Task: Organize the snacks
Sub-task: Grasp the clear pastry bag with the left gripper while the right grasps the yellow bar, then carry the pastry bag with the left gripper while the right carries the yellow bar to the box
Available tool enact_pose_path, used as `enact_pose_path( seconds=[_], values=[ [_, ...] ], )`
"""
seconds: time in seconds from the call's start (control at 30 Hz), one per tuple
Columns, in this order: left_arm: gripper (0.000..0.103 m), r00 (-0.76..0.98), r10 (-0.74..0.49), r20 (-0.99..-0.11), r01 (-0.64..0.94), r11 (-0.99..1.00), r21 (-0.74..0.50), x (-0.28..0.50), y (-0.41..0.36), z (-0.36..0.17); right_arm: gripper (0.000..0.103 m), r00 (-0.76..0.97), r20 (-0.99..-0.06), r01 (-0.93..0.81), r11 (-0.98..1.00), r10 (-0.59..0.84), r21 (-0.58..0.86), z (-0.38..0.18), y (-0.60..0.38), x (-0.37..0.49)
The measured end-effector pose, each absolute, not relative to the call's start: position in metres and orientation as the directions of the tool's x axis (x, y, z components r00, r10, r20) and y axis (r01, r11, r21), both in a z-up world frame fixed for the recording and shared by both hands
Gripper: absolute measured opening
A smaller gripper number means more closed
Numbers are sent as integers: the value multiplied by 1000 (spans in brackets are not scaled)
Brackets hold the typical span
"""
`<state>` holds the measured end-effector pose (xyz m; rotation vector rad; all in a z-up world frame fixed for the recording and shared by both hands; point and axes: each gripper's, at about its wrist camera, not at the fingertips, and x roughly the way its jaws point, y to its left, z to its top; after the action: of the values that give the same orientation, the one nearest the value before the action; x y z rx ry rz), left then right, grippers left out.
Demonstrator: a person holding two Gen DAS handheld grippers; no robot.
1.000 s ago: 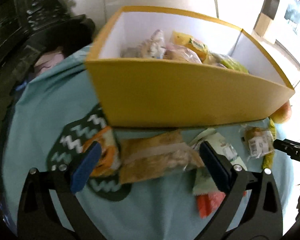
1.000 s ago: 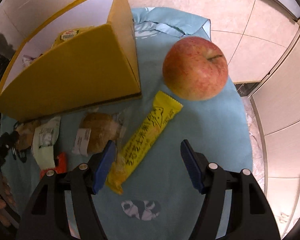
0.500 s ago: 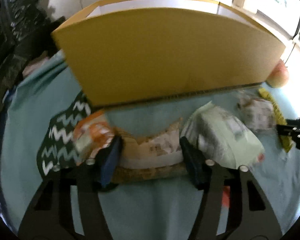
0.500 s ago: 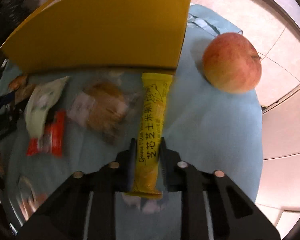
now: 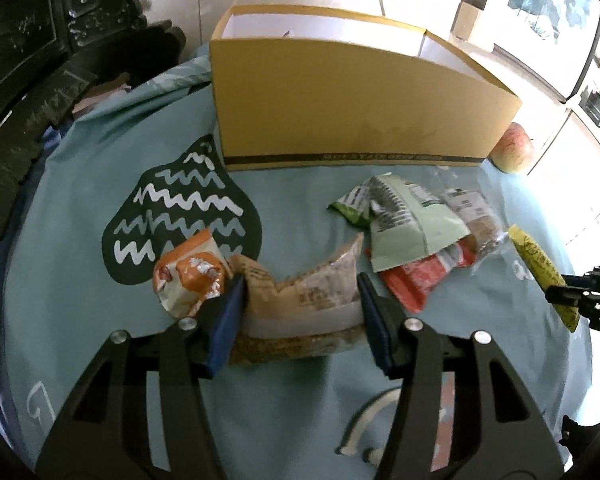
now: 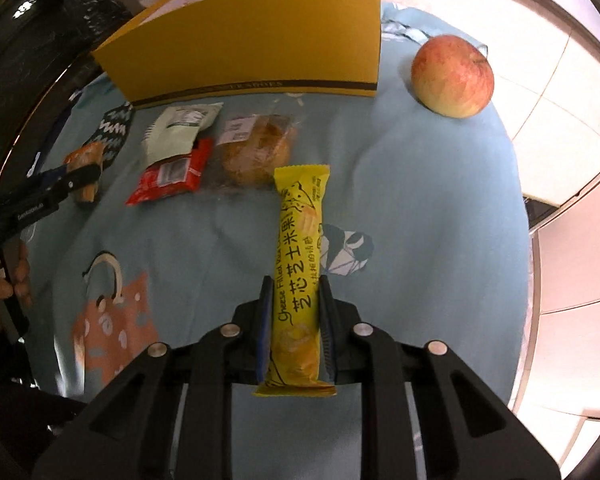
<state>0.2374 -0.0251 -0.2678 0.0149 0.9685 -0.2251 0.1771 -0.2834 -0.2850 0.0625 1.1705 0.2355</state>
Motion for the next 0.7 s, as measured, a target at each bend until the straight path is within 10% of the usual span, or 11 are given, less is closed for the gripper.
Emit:
enact_pose_path(
  seconds=[0.7],
  values=[
    [56,608,-230,-760,240,966,-101,199,-32,-208,27,334,-919,-208,967,210,145,-262,-265,169]
  ],
)
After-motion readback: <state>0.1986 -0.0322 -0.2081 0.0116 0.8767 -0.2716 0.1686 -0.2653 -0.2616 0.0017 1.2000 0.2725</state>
